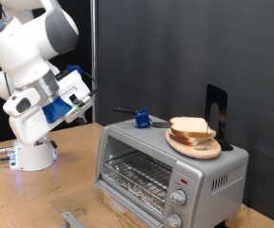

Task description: Make a piece of toast with the oven

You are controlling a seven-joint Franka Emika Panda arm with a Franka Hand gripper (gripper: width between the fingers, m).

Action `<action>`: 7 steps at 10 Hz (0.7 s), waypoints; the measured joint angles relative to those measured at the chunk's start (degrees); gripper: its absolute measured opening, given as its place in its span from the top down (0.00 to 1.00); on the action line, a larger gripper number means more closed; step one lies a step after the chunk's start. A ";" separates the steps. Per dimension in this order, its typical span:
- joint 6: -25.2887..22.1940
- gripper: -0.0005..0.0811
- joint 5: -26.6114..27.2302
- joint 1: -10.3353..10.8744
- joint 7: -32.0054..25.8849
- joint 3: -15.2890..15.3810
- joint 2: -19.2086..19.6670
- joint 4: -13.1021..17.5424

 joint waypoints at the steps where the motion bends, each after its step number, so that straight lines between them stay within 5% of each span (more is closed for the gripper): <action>1: 0.11 0.00 1.20 0.29 -1.72 0.06 -0.05 0.03; 4: 0.67 0.00 4.68 3.11 -5.00 3.04 -3.32 0.15; 7: 4.79 0.00 0.18 4.57 -5.11 9.11 -6.86 -0.44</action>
